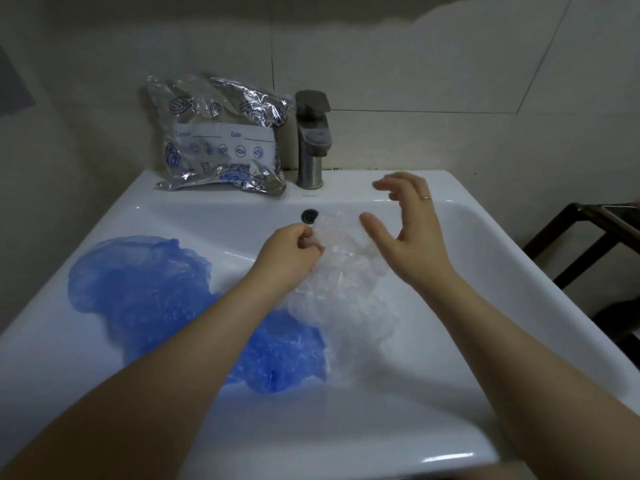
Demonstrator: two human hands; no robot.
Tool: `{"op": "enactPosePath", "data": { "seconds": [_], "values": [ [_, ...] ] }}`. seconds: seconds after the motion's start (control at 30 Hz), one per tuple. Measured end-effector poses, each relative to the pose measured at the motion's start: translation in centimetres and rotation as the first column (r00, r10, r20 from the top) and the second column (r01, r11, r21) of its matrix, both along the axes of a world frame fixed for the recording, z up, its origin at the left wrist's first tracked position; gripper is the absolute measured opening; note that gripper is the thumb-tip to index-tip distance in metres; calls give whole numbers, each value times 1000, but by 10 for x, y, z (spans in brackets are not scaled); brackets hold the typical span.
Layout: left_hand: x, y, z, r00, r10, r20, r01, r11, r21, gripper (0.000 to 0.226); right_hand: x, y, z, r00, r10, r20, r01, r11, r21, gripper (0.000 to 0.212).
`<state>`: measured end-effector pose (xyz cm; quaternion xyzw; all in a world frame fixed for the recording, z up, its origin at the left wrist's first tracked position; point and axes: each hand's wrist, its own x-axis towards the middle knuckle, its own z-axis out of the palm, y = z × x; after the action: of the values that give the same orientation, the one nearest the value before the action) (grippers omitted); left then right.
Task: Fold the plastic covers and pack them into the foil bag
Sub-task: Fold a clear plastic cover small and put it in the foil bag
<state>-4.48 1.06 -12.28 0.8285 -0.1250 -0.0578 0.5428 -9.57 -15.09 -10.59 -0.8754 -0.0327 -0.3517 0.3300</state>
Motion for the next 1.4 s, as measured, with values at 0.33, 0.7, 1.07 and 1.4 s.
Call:
{"op": "enactPosePath", "data": {
  "seconds": [0.33,0.7,1.07,1.4],
  "values": [
    [-4,-2,9,982,-108,153,123,989,-88,52,5,11,-9,894,-144,-423,48,972,-229,21],
    [19,14,2,949,155,-276,-227,941,-252,24,1,-18,15,984,63,-169,40,835,549,36],
    [-6,20,34,885,-403,-234,385,915,-122,51,-13,-44,25,825,313,-471,-71,884,462,5],
    [23,36,14,995,-43,-95,15,959,-284,18,-19,-71,19,661,626,-414,-186,671,718,29]
  ]
}}
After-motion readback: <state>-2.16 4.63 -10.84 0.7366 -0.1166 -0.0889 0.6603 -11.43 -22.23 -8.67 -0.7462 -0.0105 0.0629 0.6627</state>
